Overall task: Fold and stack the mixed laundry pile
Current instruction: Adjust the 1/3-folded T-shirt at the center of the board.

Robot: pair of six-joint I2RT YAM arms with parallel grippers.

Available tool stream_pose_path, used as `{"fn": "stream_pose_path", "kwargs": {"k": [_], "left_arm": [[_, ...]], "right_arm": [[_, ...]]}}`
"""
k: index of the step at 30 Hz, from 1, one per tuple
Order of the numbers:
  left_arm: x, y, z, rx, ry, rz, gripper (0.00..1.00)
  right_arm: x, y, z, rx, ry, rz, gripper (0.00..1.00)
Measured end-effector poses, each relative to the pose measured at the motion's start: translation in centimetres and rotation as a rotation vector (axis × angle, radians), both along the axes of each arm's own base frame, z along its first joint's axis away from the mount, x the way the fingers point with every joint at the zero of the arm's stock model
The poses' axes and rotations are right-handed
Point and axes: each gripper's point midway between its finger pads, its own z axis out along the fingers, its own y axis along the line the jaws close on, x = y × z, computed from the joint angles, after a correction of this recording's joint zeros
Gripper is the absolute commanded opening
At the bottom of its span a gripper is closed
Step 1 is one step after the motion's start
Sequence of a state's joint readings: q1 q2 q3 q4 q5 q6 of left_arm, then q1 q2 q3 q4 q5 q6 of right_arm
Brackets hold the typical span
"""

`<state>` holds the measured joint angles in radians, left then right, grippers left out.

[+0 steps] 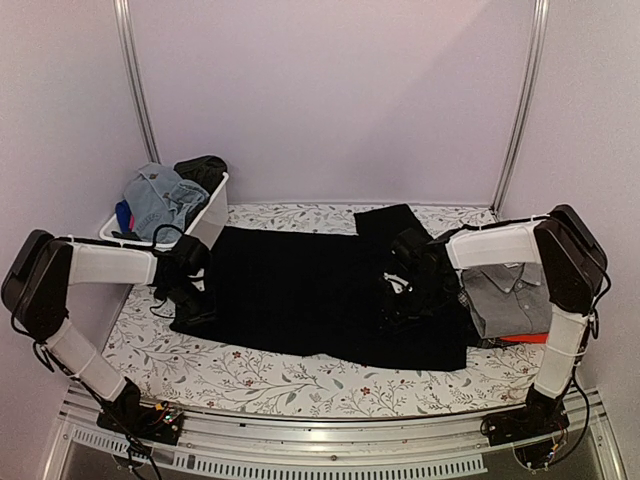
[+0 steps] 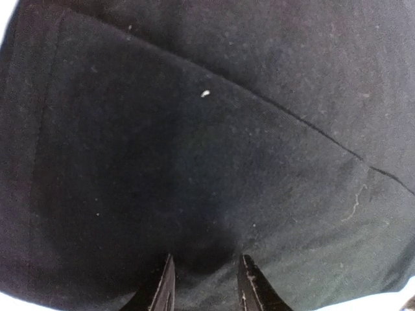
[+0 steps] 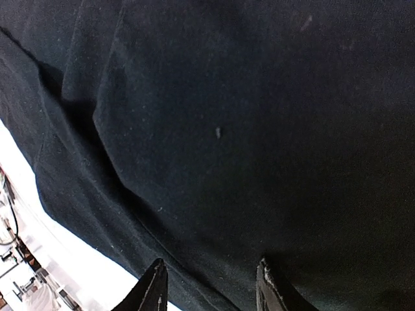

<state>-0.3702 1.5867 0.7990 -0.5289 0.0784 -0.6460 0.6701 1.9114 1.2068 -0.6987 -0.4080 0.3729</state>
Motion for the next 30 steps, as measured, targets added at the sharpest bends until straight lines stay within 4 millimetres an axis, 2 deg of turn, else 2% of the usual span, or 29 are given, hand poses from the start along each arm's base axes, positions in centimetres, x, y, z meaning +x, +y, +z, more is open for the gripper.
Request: {"fn": "stream_pose_path", "kwargs": {"k": [4,8,13,17,19,22,24,25,27,30], "left_arm": [[-2.6,0.0,0.1,-0.057,0.026,0.044,0.32],[-5.3,0.1,0.2,-0.067,0.093,0.086,0.32],[-9.9,1.6,0.3,-0.052,0.174,0.148,0.32],[-12.5,2.4,0.3,-0.028,0.235,0.176,0.32],[-13.1,2.6,0.2,-0.017,0.26,0.181,0.35],[-12.6,2.3,1.0,-0.018,0.252,0.166,0.52],[-10.4,1.5,2.9,-0.036,0.184,0.126,0.63],[-8.7,0.8,4.5,-0.052,0.124,0.102,0.67],[-5.1,-0.5,8.1,-0.079,-0.01,0.044,0.76],[0.3,-2.2,13.6,-0.099,-0.219,-0.027,0.83]], "right_arm": [[-2.1,-0.1,0.0,0.014,0.012,0.024,0.46],[-5.1,0.1,0.0,0.027,0.041,0.059,0.46],[-8.3,0.3,0.1,0.026,0.088,0.095,0.46],[-10.0,-0.3,0.2,0.006,0.129,0.107,0.48],[-10.5,-0.8,0.4,-0.007,0.151,0.108,0.52],[-11.0,-1.3,1.1,-0.029,0.18,0.112,0.56],[-9.7,-1.1,2.5,-0.014,0.17,0.094,0.57],[-8.6,-0.7,3.4,0.008,0.149,0.081,0.58],[-4.2,-0.2,6.3,0.08,0.065,0.018,0.61],[3.3,-1.5,10.6,0.163,-0.087,-0.106,0.61]]}}
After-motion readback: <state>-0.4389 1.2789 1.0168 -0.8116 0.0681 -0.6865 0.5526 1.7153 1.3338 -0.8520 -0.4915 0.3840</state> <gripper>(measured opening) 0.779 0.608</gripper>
